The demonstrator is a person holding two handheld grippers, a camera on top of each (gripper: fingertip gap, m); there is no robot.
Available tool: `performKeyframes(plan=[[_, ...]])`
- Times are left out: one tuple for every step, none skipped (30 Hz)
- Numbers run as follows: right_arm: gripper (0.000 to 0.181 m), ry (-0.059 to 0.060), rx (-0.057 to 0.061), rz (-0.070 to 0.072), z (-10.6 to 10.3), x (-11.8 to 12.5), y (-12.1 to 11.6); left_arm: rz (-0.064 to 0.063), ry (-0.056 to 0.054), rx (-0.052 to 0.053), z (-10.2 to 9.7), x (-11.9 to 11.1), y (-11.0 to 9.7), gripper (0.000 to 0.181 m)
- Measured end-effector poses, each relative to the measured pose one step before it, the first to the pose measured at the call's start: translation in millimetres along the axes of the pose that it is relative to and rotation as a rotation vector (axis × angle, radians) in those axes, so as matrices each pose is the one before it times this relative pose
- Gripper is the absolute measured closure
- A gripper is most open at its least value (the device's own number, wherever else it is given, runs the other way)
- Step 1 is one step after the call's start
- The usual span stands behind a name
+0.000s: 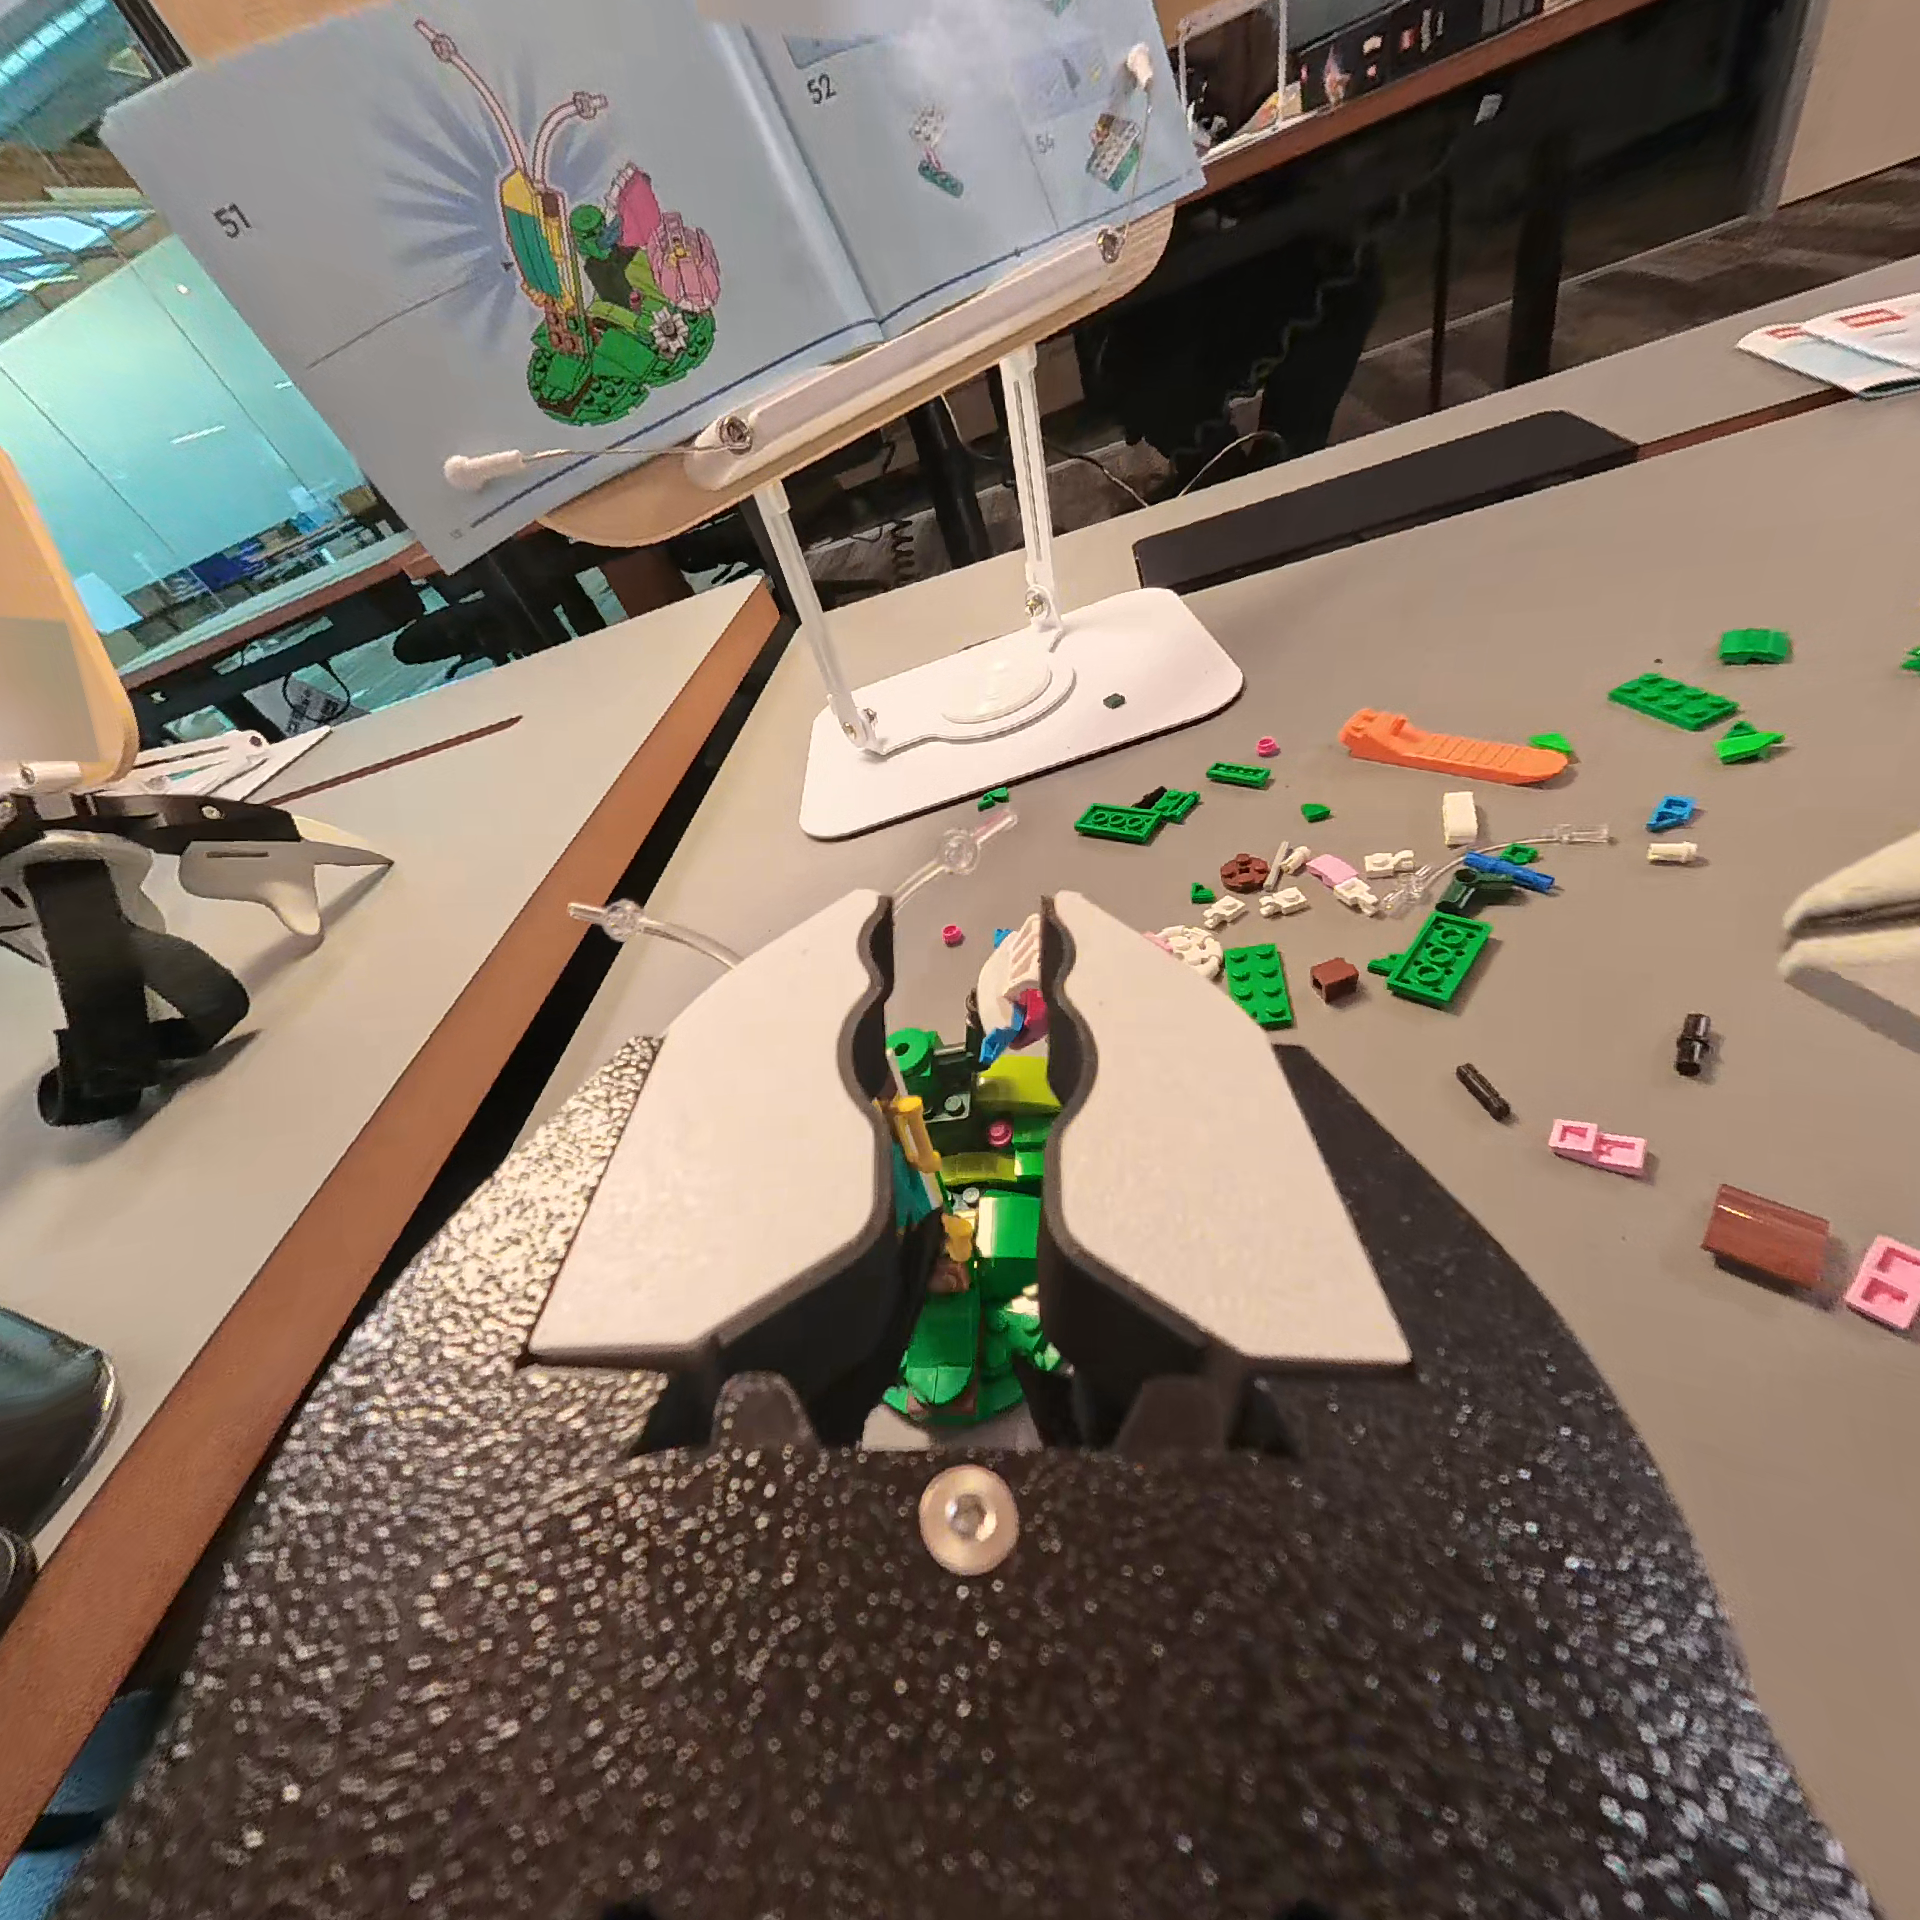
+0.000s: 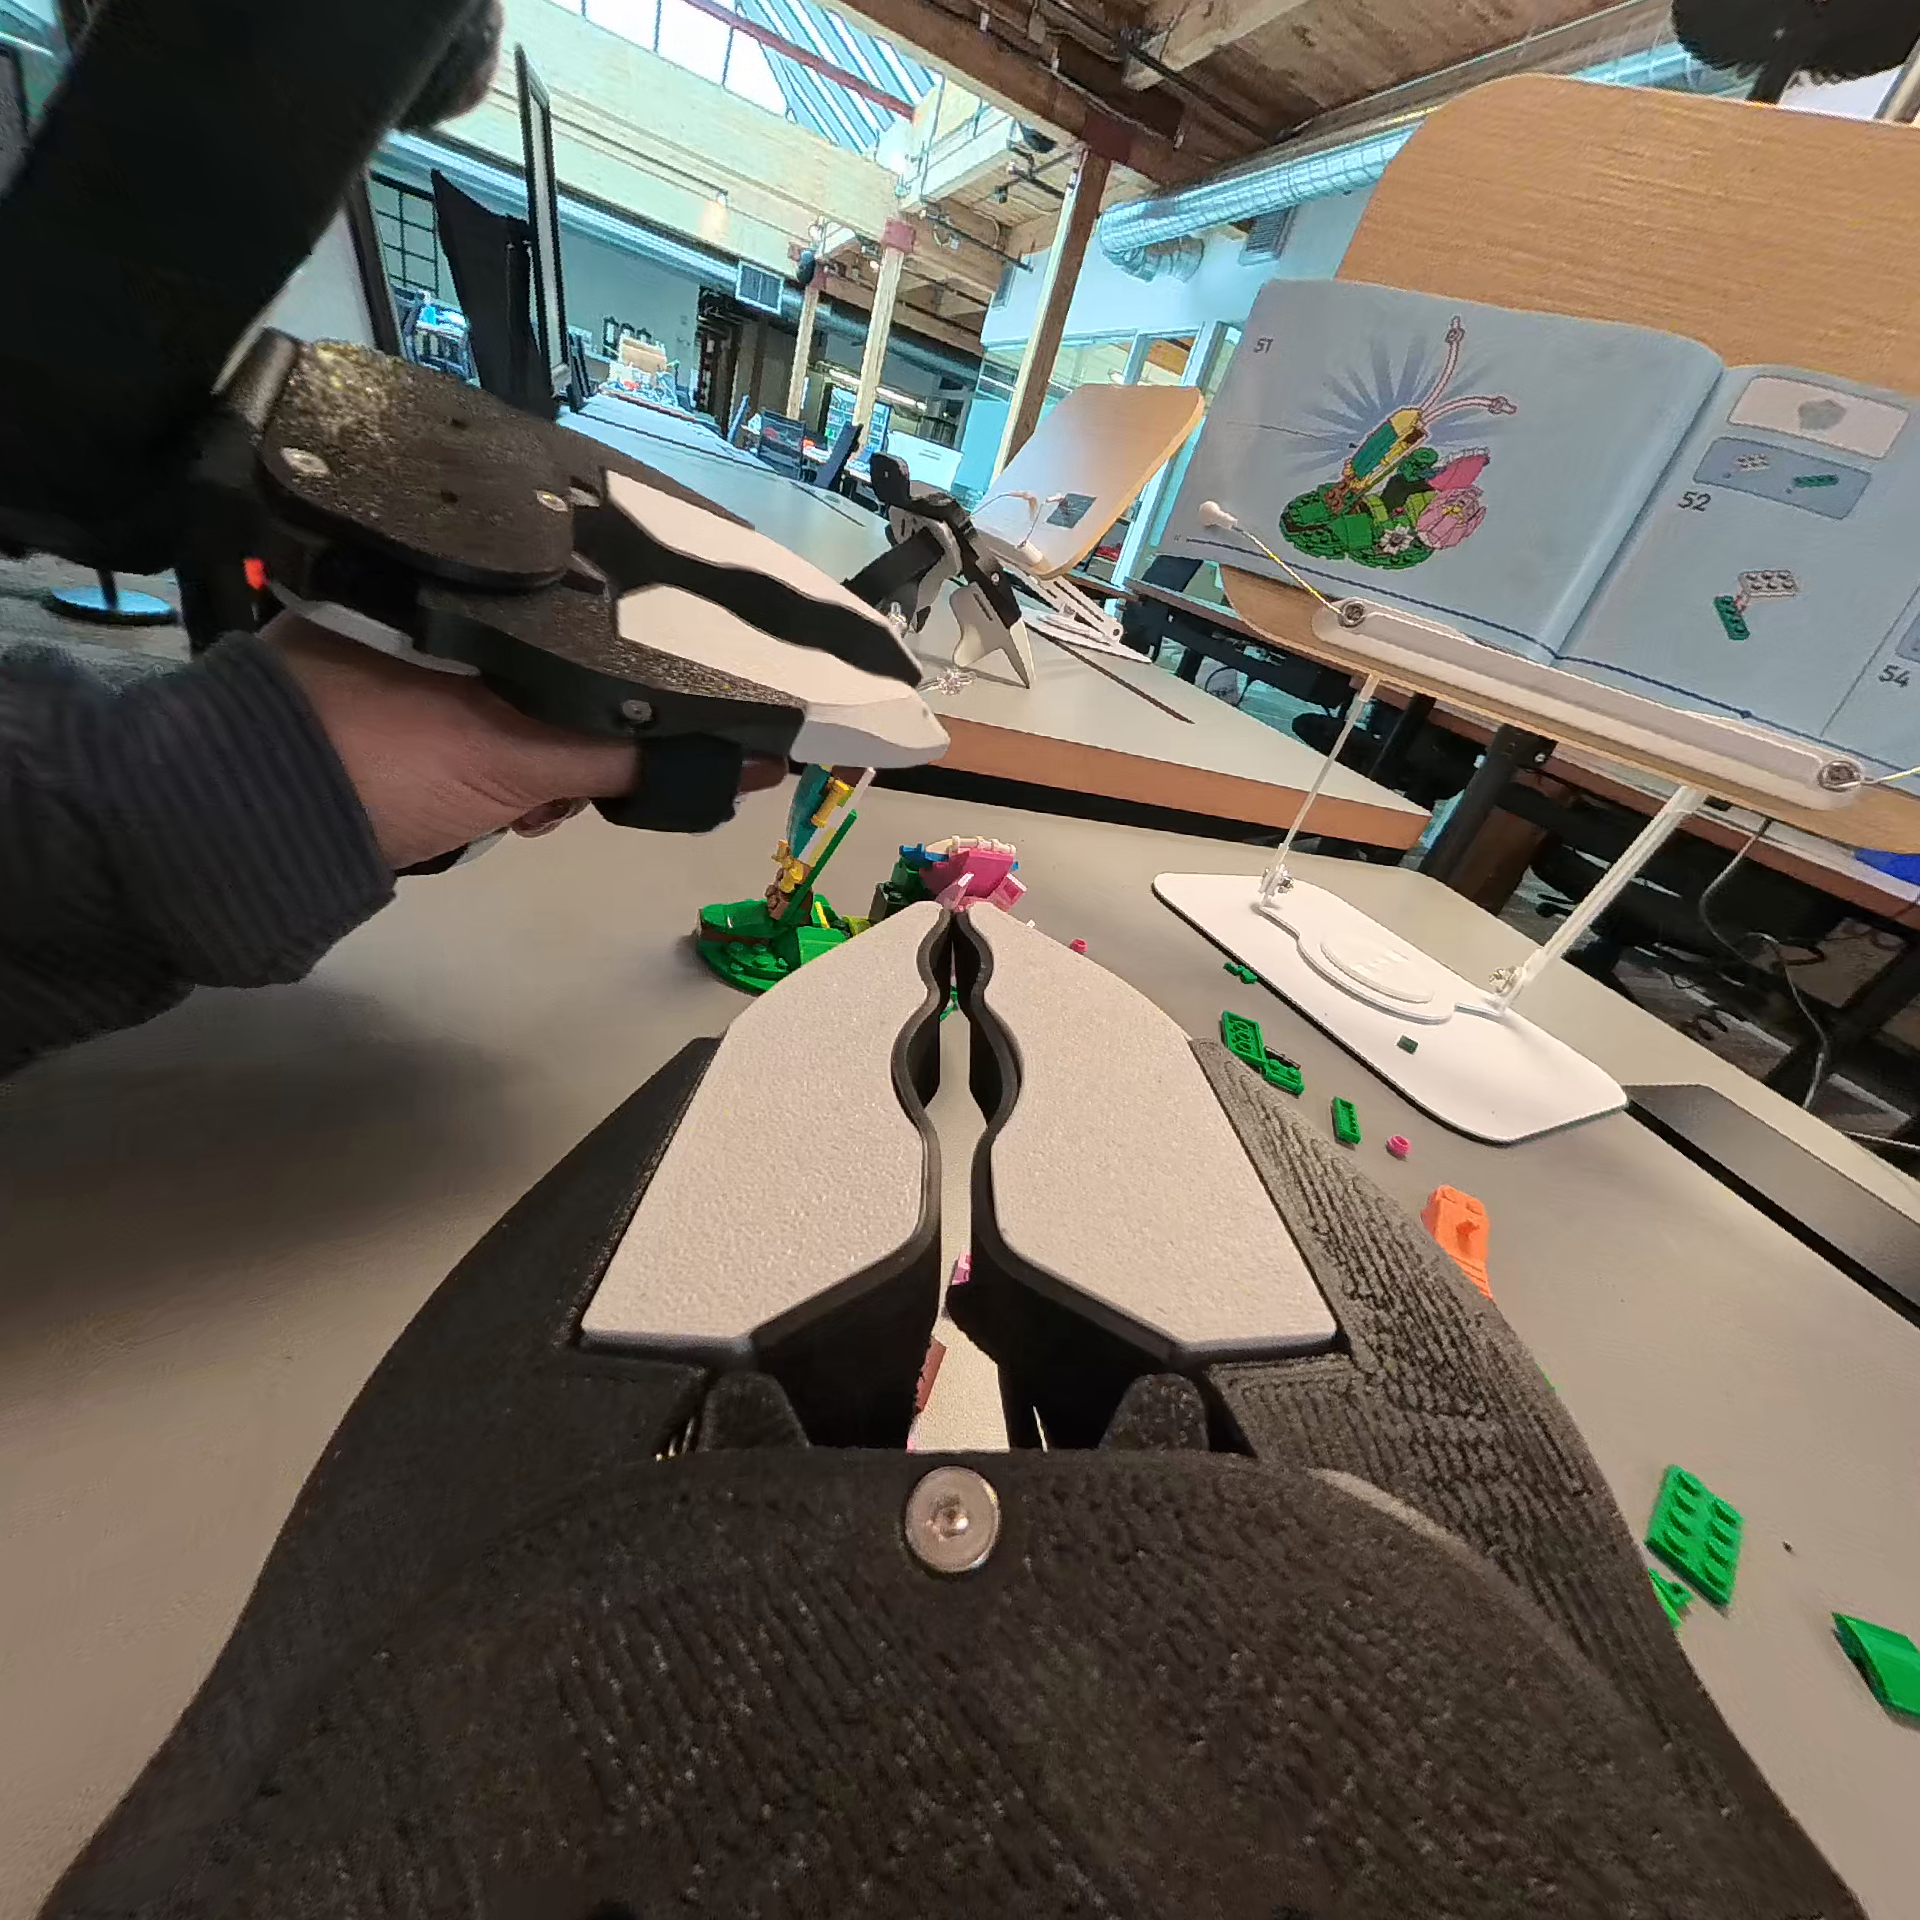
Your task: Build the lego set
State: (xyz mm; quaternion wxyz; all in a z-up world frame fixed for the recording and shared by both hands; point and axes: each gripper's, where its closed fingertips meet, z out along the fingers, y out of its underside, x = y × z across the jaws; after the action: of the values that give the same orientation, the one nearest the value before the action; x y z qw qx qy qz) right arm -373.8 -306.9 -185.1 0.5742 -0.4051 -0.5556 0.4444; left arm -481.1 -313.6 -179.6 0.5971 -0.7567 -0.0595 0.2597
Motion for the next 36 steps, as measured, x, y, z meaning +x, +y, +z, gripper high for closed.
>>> performKeyframes(plan=[[0.181, 0.0007, -0.0011, -0.0029, 0.13, -0.10, 0.14, -0.0024, -0.0062, 0.0010, 0.76, -0.56, -0.38, 0.156], [0.181, 0.0016, -0.0008, -0.0025, 0.05, -0.10, -0.03, -0.0012, -0.0112, 0.0059, 0.03, -1.12, -1.22, 0.158], [0.181, 0.0019, -0.0011, -0.0023, 0.03, 0.00, 0.13, 0.0007, -0.0135, 0.0061, -0.42, -1.58, -1.27, 0.162], [0.181, 0.0009, -0.0010, -0.0024, 0.14, -0.10, 0.03, 0.0024, -0.0076, 0.0049, -0.42, -0.94, -1.25, 0.165], [0.181, 0.0001, -0.0007, -0.0023, -0.04, -0.23, 0.07, 0.0018, -0.0021, 0.0035, -0.41, -0.10, -1.01, 0.168], [0.181, 0.0003, -0.0007, -0.0018, 0.05, -0.16, 0.10, 0.0004, 0.0025, -0.0005, -0.13, 0.50, -0.31, 0.170], [0.181, 0.0004, -0.0006, -0.0011, -0.04, -0.06, 0.01, 0.0019, 0.0067, -0.0014, -0.09, 1.04, -0.04, 0.176], [0.181, 0.0004, 0.0000, -0.0006, -0.10, -0.01, -0.03, 0.0036, 0.0035, 0.0005, -0.25, 0.71, -0.21, 0.181], [0.181, 0.0005, 0.0002, 0.0000, -0.08, 0.07, -0.03, 0.0089, -0.0010, 0.0070, -0.97, 0.24, -1.08, 0.181], [0.181, 0.0005, -0.0005, 0.0005, -0.13, 0.05, -0.03, 0.0118, -0.0052, 0.0132, -1.52, -0.31, -2.19, 0.181], [0.181, 0.0000, -0.0004, 0.0002, -0.23, -0.01, 0.04, 0.0108, -0.0059, 0.0137, -1.86, -0.38, -2.46, 0.181], [0.181, -0.0001, 0.0009, -0.0008, -0.24, -0.18, -0.10, 0.0056, -0.0045, 0.0025, -1.23, -0.57, -1.33, 0.181], [0.181, 0.0003, -0.0003, -0.0012, -0.11, -0.16, -0.06, 0.0013, 0.0013, -0.0060, -0.60, -0.05, -0.02, 0.181], [0.181, 0.0005, -0.0006, -0.0019, -0.04, -0.18, -0.04, -0.0018, 0.0038, -0.0064, -0.46, 0.08, 0.29, 0.181], [0.181, -0.0003, -0.0003, -0.0025, -0.12, -0.28, 0.01, -0.0030, 0.0025, -0.0036, -0.45, -0.35, 0.30, 0.181], [0.181, -0.0007, 0.0003, -0.0028, -0.17, -0.41, -0.11, -0.0028, 0.0013, -0.0039, -0.95, -0.65, 0.44, 0.181], [0.181, 0.0003, 0.0004, -0.0027, -0.27, -0.28, -0.12, -0.0022, 0.0020, -0.0041, -1.14, -0.66, 0.62, 0.181], [0.181, 0.0004, -0.0010, -0.0026, -0.27, -0.17, 0.09, -0.0014, 0.0005, -0.0030, -1.49, -0.86, 0.62, 0.181], [0.181, 0.0004, 0.0004, -0.0023, -0.37, -0.19, -0.10, -0.0007, -0.0018, -0.0053, -1.78, -1.13, 1.02, 0.181], [0.181, 0.0014, 0.0017, -0.0015, -0.48, -0.03, -0.25, -0.0009, -0.0020, -0.0069, -1.99, -1.25, 1.49, 0.181], [0.181, 0.0014, 0.0010, -0.0006, -0.33, 0.00, -0.12, -0.0005, -0.0015, -0.0084, -2.27, -1.05, 1.77, 0.181], [0.181, 0.0004, 0.0004, -0.0002, -0.27, 0.06, -0.07, 0.0006, -0.0025, -0.0076, -2.61, -1.20, 1.92, 0.181], [0.181, 0.0005, 0.0007, -0.0006, -0.35, 0.02, -0.14, -0.0004, -0.0023, -0.0080, -2.87, -1.16, 2.27, 0.181], [0.181, 0.0020, 0.0008, -0.0013, -0.35, 0.04, -0.12, -0.0018, -0.0012, -0.0083, -3.12, -1.02, 2.51, 0.181], [0.181, 0.0021, 0.0014, -0.0018, -0.40, 0.09, -0.21, -0.0032, 0.0000, -0.0076, -3.21, -0.82, 2.59, 0.181], [0.181, 0.0026, 0.0003, -0.0026, -0.58, 0.02, -0.13, -0.0043, -0.0011, -0.0093, -3.49, -0.97, 2.89, 0.181], [0.181, 0.0033, -0.0011, -0.0029, -0.58, 0.04, 0.02, -0.0038, -0.0024, -0.0119, -3.81, -1.24, 3.40, 0.181], [0.181, 0.0023, -0.0018, -0.0013, -0.92, 0.02, 0.06, -0.0023, -0.0024, -0.0136, -4.40, -1.28, 3.71, 0.181], [0.181, 0.0018, -0.0021, 0.0018, -1.24, -0.03, 0.05, -0.0017, -0.0052, -0.0160, -4.93, -2.04, 4.16, 0.181], [0.181, 0.0032, -0.0022, 0.0052, -1.65, 0.41, 0.11, -0.0037, -0.0083, -0.0209, -5.24, -2.86, 5.06, 0.181], [0.181, 0.0068, -0.0039, 0.0066, -2.06, 1.20, 0.35, -0.0113, -0.0191, -0.0256, -5.48, -4.84, 6.14, 0.181], [0.181, 0.0104, -0.0048, 0.0054, -2.42, 1.86, 0.48, -0.0190, -0.0169, -0.0360, -5.17, -5.36, 7.63, 0.181], [0.181, 0.0114, -0.0062, 0.0033, -2.92, 2.34, 0.81, -0.0284, -0.0041, -0.0434, -4.31, -4.43, 8.77, 0.181], [0.181, 0.0100, -0.0075, 0.0006, -3.31, 2.27, 1.04, -0.0387, 0.0053, -0.0489, -3.24, -3.74, 9.80, 0.181], [0.181, 0.0099, -0.0072, -0.0028, -3.87, 2.54, 1.09, -0.0451, 0.0086, -0.0415, -2.45, -3.30, 8.79, 0.181], [0.181, 0.0116, -0.0066, -0.0065, -4.43, 3.00, 1.00, -0.0443, 0.0136, -0.0372, -1.93, -2.30, 7.87, 0.181]])
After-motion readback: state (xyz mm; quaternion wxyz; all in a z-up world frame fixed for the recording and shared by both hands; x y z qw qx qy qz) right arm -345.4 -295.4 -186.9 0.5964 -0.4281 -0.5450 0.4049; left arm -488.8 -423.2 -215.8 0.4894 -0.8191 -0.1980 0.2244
